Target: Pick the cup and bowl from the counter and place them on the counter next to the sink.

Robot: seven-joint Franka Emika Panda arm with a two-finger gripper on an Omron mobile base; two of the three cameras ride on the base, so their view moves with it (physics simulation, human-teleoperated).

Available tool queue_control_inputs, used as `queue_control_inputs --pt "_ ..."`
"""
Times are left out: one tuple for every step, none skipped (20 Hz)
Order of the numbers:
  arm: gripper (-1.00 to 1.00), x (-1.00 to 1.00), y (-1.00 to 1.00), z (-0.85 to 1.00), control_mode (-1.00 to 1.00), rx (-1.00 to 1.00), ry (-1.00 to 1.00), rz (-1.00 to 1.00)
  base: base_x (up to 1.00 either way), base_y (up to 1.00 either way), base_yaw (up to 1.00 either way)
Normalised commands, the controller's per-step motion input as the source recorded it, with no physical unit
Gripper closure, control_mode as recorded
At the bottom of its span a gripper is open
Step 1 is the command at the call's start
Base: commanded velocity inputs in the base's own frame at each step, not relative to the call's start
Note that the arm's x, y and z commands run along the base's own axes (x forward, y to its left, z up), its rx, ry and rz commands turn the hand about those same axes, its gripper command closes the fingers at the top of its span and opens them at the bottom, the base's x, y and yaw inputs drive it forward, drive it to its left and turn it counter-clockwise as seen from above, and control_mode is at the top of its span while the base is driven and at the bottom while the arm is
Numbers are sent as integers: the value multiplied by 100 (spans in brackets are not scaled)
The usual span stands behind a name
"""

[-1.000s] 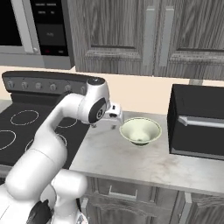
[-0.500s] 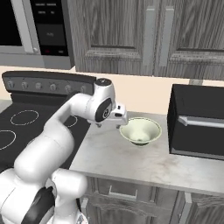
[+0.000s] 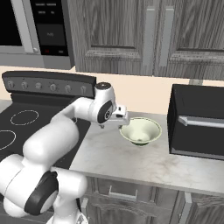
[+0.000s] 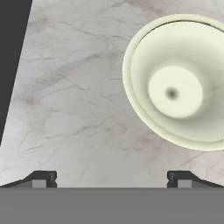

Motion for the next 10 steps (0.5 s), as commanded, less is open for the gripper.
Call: queue_control_inputs --pt "-100 40 -12 -16 -100 -6 0 -3 0 0 0" --pt "-100 37 -16 -13 -100 -4 0 -3 0 0 0" --pt "-100 36 -16 -12 -100 -3 0 -3 0 0 0" --pt "-100 33 -19 -11 -100 -2 0 -3 0 0 0" --pt "-100 24 -21 -10 -100 0 0 -3 0 0 0" --pt "-100 19 -19 -10 -100 0 0 -3 0 0 0" --pt "-100 15 -20 -10 -100 0 0 -3 0 0 0" --pt "-100 17 -19 -14 -100 0 0 -2 0 0 0" --pt "-100 14 -20 -14 -100 0 0 -2 0 0 0" --pt "-100 0 -19 -13 -100 0 0 0 0 0 0"
